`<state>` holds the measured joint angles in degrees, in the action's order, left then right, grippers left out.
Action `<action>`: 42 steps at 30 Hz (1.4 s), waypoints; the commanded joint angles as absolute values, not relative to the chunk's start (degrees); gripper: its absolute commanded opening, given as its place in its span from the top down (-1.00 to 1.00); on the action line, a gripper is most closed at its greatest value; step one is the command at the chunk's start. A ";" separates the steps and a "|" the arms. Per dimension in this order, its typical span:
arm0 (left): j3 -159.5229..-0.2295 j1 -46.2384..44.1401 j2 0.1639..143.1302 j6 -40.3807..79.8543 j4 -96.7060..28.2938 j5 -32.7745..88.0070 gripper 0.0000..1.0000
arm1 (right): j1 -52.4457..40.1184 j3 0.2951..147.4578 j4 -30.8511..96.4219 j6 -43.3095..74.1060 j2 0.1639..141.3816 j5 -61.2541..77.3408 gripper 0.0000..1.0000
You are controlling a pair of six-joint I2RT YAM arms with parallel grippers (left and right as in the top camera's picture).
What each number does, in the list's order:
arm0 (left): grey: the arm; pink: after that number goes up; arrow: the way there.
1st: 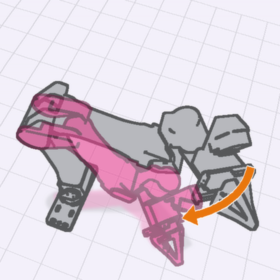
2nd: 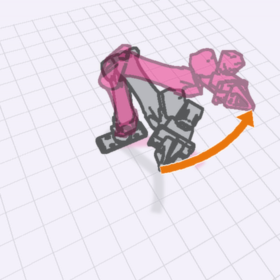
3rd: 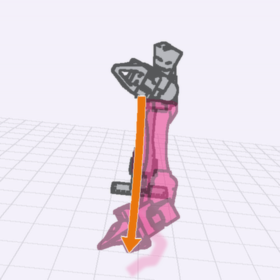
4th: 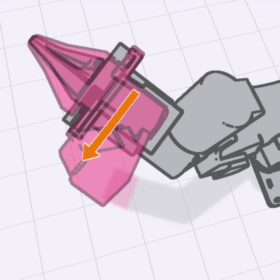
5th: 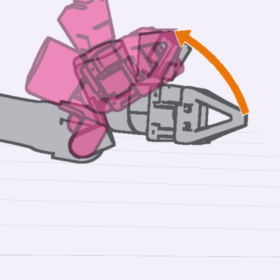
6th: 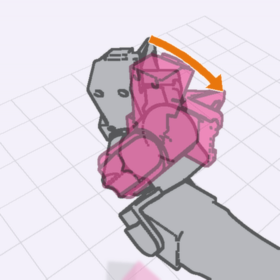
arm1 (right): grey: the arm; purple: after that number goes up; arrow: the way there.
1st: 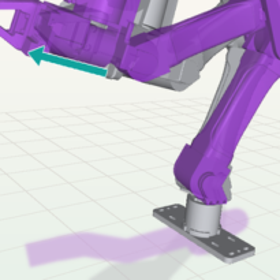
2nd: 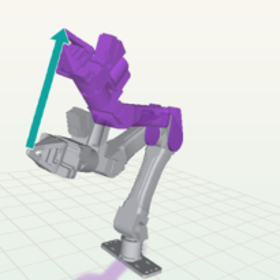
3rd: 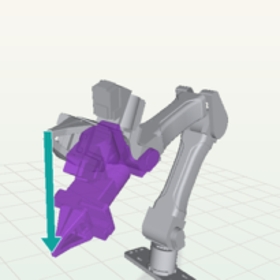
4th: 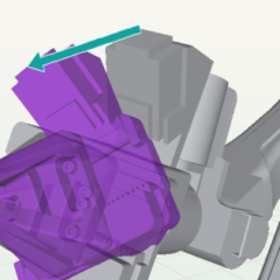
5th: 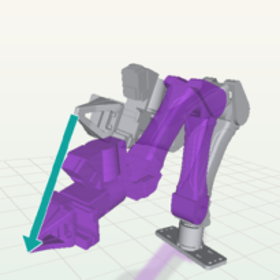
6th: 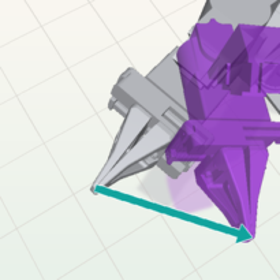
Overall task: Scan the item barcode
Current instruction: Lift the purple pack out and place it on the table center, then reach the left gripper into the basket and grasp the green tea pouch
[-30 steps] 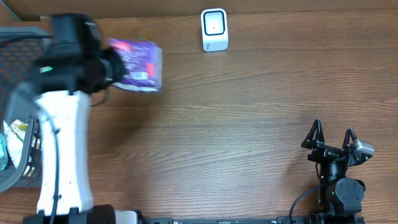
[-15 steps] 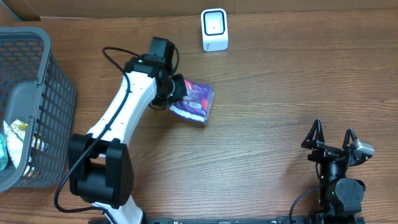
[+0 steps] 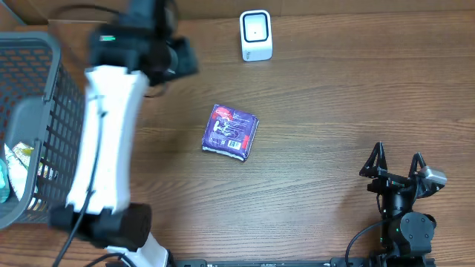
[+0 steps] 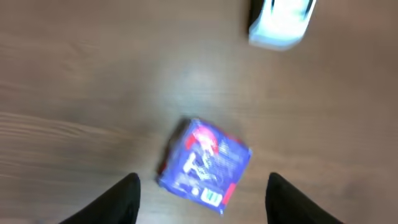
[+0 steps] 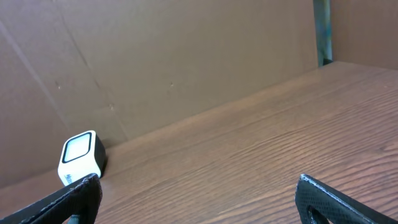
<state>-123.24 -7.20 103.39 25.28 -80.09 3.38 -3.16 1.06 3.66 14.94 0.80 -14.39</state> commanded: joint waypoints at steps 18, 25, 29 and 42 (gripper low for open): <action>-128.05 41.21 97.80 25.89 -94.74 -6.17 -0.26 | -3.62 0.47 3.31 14.52 0.16 -14.96 -1.00; -115.22 47.68 97.80 24.62 -84.09 -5.17 -0.25 | -3.62 0.47 3.31 14.55 0.16 -14.96 -1.00; -108.03 47.99 97.82 20.73 -76.07 -3.14 -0.28 | -3.62 0.47 3.31 14.52 0.16 -14.96 -1.00; -87.22 47.99 98.15 20.73 -55.83 -3.40 -0.92 | -3.62 0.47 3.31 14.55 0.16 -14.96 -1.00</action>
<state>-91.09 48.05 97.78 21.26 -59.37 -3.64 -3.16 1.06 3.68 14.96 0.80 -14.39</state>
